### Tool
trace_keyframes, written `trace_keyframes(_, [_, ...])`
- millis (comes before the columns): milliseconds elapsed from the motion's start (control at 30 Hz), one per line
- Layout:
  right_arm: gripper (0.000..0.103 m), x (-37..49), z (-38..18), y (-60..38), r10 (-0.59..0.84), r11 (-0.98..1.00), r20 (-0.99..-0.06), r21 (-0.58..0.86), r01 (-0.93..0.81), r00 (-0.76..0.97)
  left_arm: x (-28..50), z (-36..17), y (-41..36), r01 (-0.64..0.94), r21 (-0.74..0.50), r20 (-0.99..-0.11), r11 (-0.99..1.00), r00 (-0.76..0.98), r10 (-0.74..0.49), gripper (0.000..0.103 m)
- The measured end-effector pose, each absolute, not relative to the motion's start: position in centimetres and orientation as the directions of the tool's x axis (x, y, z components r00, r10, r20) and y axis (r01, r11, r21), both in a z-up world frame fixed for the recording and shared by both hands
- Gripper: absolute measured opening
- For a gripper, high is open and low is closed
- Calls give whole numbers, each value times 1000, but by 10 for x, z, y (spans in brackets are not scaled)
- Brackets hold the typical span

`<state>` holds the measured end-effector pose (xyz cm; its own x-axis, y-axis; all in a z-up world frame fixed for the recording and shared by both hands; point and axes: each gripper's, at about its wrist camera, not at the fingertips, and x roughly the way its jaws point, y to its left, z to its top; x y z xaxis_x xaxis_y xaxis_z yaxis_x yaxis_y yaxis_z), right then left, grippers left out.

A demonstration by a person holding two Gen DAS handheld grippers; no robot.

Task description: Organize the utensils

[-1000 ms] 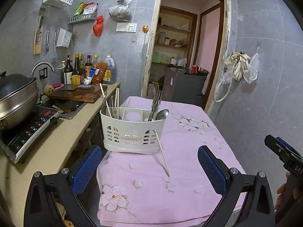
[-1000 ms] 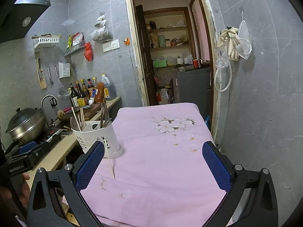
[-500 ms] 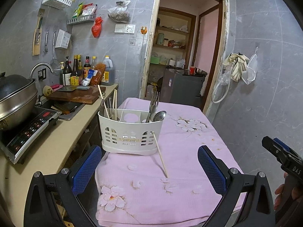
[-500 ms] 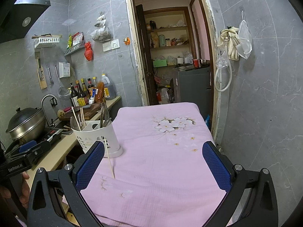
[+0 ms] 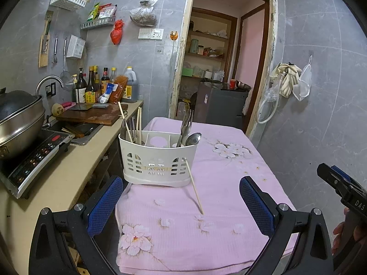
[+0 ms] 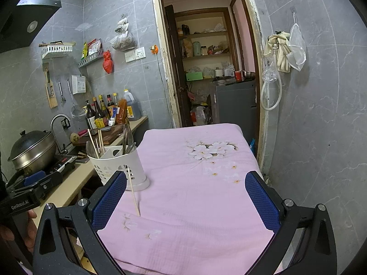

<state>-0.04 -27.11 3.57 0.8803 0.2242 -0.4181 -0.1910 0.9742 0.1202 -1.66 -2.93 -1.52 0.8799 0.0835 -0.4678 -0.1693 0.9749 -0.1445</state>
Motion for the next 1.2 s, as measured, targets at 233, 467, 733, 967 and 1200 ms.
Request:
trace_keyframes(233, [102,-1,36,-271,224,974,-418,120,-190,880,-17,-15,-29,-169,-143,-468,975,880,84,102])
trace_keyframes(467, [102,-1,36,-270,223,974,-419,121,-189,880,-16,-15,-30,-171,-143,-471,975,878,85,102])
trace_keyframes(733, [102,-2,35,-269,223,974,-418,120,-190,880,-16,-16,-29,-169,-144,-471,975,878,83,102])
trace_keyframes(967, [102,-2,36,-269,224,974,-419,121,-190,880,-16,-16,-30,-170,-145,-472,975,878,83,102])
trace_keyframes(1200, [102,-2,36,-270,224,974,-419,121,-190,880,-16,-16,-29,-171,-144,-472,975,878,84,102])
